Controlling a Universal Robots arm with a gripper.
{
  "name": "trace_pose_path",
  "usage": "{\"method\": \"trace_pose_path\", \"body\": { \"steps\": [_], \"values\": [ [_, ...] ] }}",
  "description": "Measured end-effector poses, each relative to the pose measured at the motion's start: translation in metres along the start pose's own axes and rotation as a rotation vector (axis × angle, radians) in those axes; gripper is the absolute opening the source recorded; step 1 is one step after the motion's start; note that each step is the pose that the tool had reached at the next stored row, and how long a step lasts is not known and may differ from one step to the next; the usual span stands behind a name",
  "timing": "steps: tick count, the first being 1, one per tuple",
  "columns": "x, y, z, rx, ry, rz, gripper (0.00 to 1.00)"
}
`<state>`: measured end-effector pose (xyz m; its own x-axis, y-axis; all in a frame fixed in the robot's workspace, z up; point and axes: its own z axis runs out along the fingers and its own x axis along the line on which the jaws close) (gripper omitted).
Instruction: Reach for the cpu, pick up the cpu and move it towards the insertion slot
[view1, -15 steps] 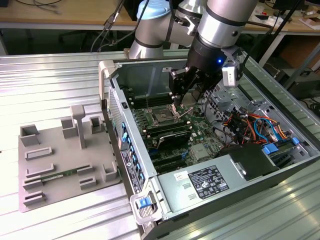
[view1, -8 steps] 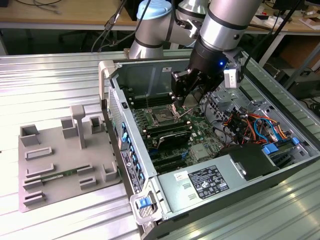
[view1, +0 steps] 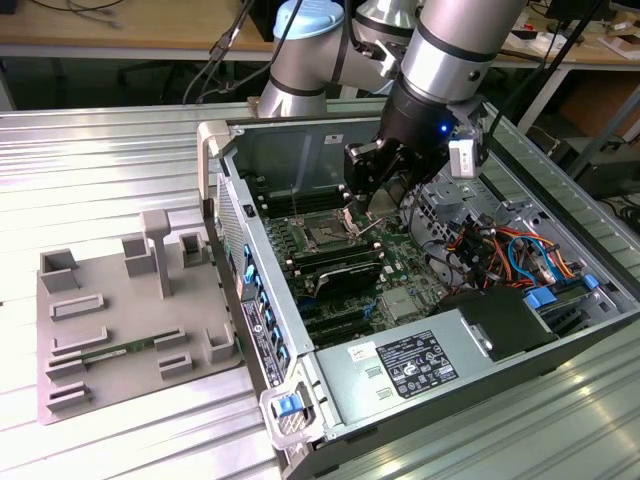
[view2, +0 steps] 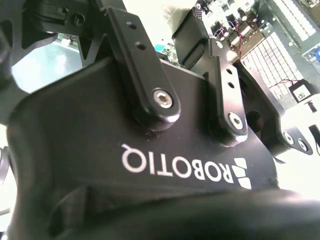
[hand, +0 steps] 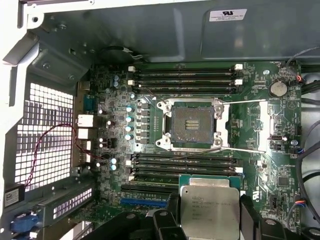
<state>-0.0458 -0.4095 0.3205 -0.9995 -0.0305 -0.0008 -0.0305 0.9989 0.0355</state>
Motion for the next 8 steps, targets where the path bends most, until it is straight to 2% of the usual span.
{"method": "trace_pose_path", "body": {
  "steps": [8],
  "values": [
    [-0.0042, 0.0032, 0.0014, -0.0001, 0.0000, 0.000, 0.55]
  ]
}}
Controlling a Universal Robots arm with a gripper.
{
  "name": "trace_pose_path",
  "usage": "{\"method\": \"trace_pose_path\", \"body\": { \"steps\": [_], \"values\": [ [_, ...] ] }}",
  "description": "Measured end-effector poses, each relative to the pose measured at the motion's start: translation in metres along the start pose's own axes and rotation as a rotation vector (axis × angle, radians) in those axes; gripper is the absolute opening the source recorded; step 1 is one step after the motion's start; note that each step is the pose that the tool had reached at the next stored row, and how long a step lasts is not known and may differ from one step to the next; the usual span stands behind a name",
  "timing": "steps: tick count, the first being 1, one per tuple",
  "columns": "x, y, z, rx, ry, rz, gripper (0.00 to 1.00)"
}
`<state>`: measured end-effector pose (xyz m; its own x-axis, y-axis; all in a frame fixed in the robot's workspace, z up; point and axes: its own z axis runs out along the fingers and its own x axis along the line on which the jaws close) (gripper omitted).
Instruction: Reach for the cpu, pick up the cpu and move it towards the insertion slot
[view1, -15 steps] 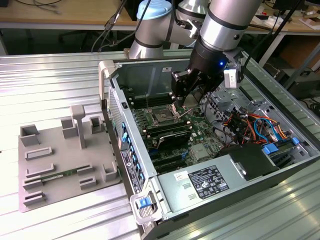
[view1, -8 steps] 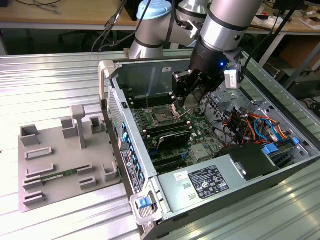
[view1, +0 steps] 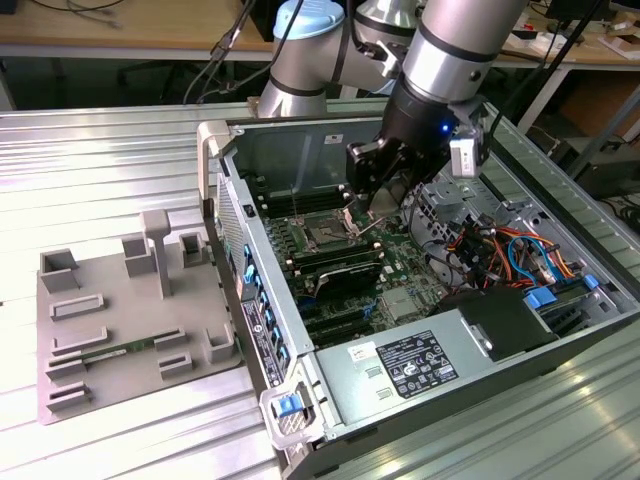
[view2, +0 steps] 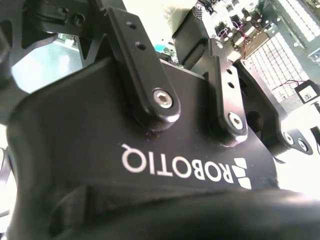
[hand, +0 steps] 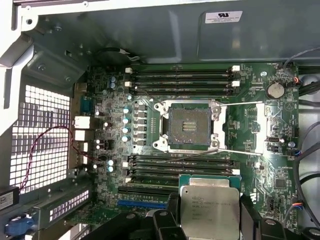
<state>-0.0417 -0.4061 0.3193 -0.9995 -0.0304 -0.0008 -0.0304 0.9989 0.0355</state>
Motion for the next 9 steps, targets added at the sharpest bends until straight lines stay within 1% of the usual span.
{"method": "trace_pose_path", "body": {
  "steps": [9],
  "values": [
    [-0.0045, 0.0036, 0.0003, 0.0001, 0.0000, 0.000, 0.55]
  ]
}}
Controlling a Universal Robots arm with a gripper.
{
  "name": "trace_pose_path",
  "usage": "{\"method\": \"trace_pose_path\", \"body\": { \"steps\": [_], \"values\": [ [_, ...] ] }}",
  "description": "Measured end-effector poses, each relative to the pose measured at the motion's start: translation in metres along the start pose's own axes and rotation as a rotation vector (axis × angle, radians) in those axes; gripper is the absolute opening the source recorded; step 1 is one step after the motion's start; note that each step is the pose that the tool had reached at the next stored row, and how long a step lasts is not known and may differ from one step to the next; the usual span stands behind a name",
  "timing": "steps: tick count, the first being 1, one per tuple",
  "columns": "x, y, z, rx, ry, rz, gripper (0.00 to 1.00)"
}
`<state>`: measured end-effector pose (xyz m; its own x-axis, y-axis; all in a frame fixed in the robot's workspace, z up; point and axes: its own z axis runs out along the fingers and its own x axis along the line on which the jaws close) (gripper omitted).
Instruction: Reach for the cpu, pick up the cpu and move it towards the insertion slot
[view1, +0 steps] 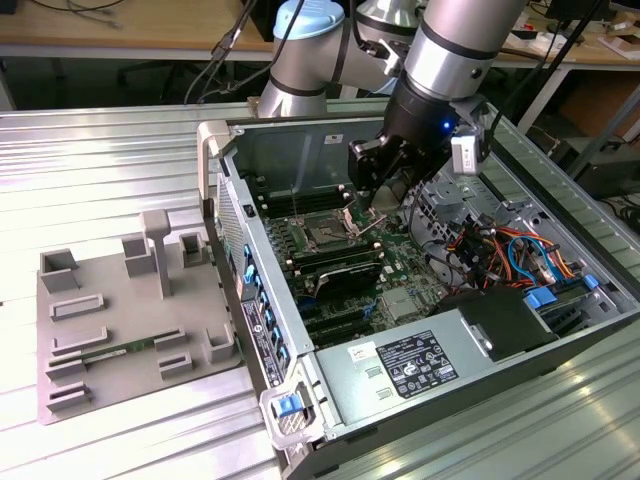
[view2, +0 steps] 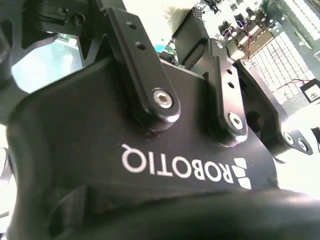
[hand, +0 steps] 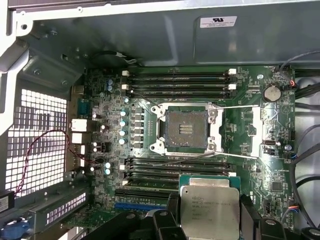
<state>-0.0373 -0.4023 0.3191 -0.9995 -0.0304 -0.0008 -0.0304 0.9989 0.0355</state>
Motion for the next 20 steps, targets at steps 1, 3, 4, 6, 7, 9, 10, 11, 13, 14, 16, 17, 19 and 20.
{"method": "trace_pose_path", "body": {
  "steps": [1, 3, 4, 6, 7, 9, 10, 11, 13, 14, 16, 17, 19, 20],
  "values": [
    [-0.0006, 0.0004, 0.0001, 0.0000, 0.0000, 0.000, 0.55],
    [-0.0017, 0.0012, 0.0002, 0.0000, 0.0000, 0.000, 0.55],
    [-0.0022, 0.0016, 0.0002, 0.0000, 0.0000, 0.000, 0.55],
    [-0.0034, 0.0025, 0.0004, 0.0000, 0.0000, 0.000, 0.55],
    [-0.0041, 0.0030, 0.0005, 0.0000, 0.0000, 0.000, 0.55],
    [-0.0049, 0.0036, 0.0006, 0.0000, 0.0000, 0.000, 0.55],
    [-0.0053, 0.0039, 0.0006, 0.0000, 0.0000, 0.000, 0.55],
    [-0.0057, 0.0042, 0.0007, 0.0000, 0.0001, 0.000, 0.55],
    [-0.0065, 0.0048, 0.0009, 0.0000, 0.0000, 0.000, 0.55],
    [-0.0071, 0.0052, 0.0009, 0.0000, 0.0000, 0.000, 0.55],
    [-0.0078, 0.0058, 0.0011, 0.0000, 0.0000, 0.000, 0.55],
    [-0.0084, 0.0063, 0.0013, -0.0001, 0.0000, 0.000, 0.55],
    [-0.0092, 0.0071, 0.0014, 0.0000, 0.0000, 0.000, 0.55],
    [-0.0095, 0.0075, 0.0015, 0.0000, 0.0000, 0.000, 0.55]
  ]
}}
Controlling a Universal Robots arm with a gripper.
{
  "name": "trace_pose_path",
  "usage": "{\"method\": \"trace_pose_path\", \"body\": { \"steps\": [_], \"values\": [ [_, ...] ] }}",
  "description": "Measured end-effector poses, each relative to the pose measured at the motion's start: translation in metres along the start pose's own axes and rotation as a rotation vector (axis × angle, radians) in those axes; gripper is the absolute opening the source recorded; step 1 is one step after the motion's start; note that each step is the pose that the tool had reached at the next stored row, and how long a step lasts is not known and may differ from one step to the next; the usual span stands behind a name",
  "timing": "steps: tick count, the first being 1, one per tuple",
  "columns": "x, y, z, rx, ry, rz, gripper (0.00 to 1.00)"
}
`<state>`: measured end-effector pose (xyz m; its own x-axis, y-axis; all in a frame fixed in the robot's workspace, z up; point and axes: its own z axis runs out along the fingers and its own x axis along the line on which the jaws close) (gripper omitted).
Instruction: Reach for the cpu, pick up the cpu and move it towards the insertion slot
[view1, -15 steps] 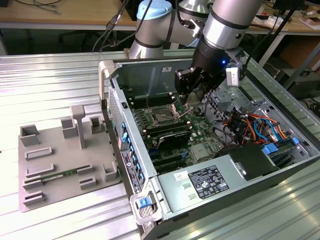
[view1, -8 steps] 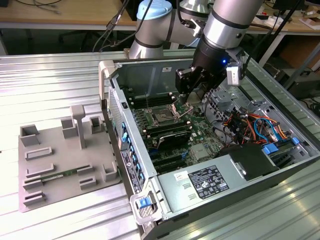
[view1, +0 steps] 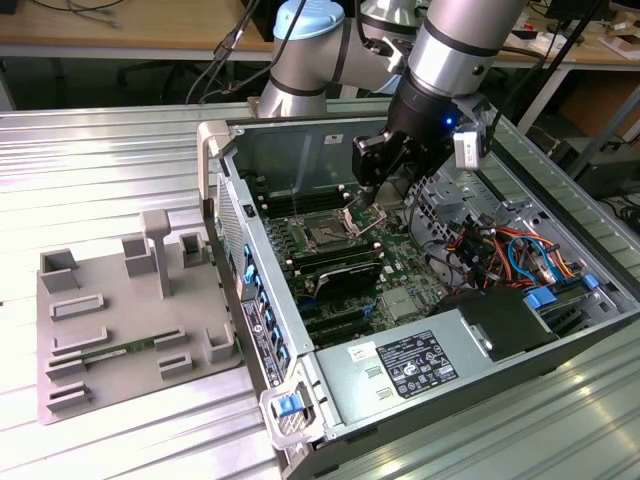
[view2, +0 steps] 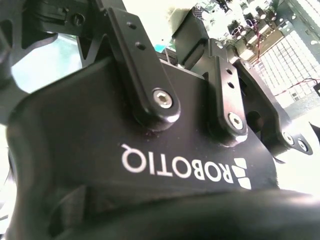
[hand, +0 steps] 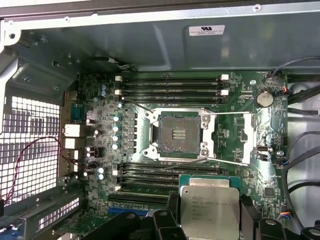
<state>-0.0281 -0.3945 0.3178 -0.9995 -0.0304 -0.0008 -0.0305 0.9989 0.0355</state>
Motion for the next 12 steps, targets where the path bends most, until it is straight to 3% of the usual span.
{"method": "trace_pose_path", "body": {
  "steps": [12],
  "values": [
    [-0.0046, 0.0058, 0.0010, 0.0000, 0.0000, 0.000, 0.55]
  ]
}}
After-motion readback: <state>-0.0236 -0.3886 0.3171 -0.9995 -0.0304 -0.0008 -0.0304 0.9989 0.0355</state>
